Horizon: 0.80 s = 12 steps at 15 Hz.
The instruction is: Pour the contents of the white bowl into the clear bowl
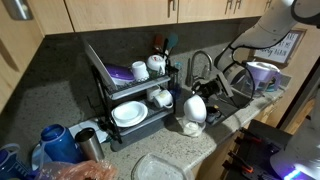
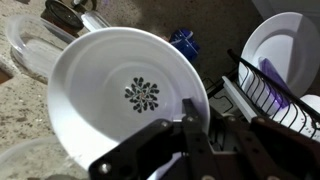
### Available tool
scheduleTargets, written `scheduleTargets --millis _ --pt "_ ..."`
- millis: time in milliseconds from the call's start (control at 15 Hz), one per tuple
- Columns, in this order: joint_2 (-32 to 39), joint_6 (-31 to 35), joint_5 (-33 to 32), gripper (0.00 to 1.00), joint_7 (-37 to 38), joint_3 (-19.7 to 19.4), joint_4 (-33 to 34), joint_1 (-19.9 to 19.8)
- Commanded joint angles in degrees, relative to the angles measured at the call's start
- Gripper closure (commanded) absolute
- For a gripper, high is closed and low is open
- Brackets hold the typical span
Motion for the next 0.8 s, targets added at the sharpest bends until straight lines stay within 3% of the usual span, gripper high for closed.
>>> scheduleTargets --millis 0,333,733 --pt "1.37 -6.29 1.23 0.97 -2.41 -0.69 0.23 -1.26" --pt "2.85 -9.20 1.55 0.97 -3.17 -0.96 0.68 -1.44" --pt "-0.20 -3.11 4.94 0.97 -0.84 -0.02 1.24 1.47"
